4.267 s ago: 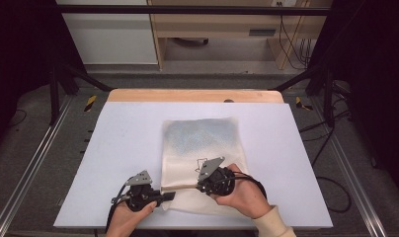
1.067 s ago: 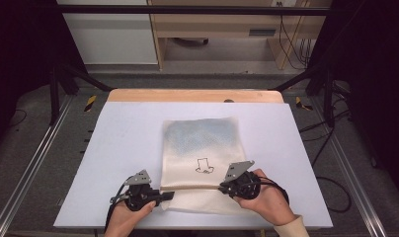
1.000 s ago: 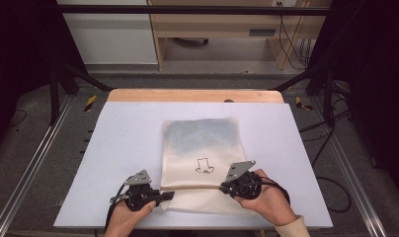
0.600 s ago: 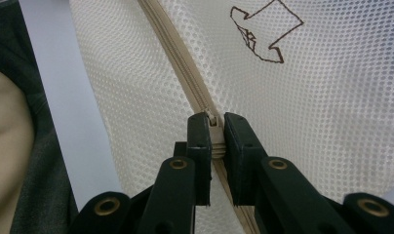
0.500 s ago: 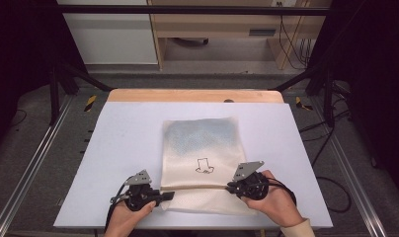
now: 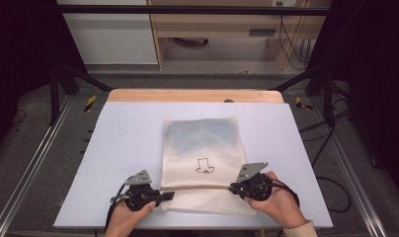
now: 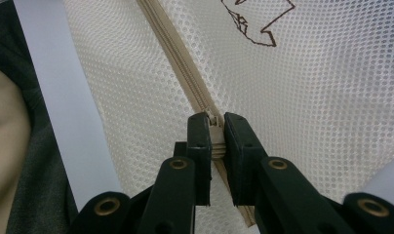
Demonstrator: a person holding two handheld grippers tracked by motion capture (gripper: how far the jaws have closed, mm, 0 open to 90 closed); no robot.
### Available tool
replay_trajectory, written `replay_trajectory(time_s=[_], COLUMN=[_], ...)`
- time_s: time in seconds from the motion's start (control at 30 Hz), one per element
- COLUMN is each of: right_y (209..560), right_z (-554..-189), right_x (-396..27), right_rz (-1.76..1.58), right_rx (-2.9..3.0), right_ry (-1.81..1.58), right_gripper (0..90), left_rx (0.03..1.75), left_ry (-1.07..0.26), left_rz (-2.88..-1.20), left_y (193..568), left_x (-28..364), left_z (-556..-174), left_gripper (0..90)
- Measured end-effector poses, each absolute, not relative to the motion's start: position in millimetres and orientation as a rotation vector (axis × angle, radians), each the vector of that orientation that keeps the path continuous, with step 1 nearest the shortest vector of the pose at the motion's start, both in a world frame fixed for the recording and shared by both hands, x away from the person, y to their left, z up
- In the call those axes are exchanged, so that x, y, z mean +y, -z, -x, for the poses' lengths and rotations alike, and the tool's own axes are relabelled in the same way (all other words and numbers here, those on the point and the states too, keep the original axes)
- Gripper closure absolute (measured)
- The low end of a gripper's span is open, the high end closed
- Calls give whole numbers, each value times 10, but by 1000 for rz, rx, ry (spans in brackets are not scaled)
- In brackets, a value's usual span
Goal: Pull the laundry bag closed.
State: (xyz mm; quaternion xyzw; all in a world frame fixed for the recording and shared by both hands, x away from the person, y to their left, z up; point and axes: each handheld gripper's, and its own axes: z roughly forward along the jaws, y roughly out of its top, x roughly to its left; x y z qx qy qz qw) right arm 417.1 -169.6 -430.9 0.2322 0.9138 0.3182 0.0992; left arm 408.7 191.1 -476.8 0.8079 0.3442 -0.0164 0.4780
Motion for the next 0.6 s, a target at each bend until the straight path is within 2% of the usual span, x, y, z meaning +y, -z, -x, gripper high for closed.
replay_trajectory(time_s=[0.6], right_y=[4321], right_z=[-4158], right_x=[-1797], right_rz=[-714], right_rx=[2691], right_ry=[-942], right_gripper=[821], left_rx=[844], left_ry=[34], left_rz=[-1973], left_y=[4768], left_x=[1912], left_z=[-4083], left_gripper=[843])
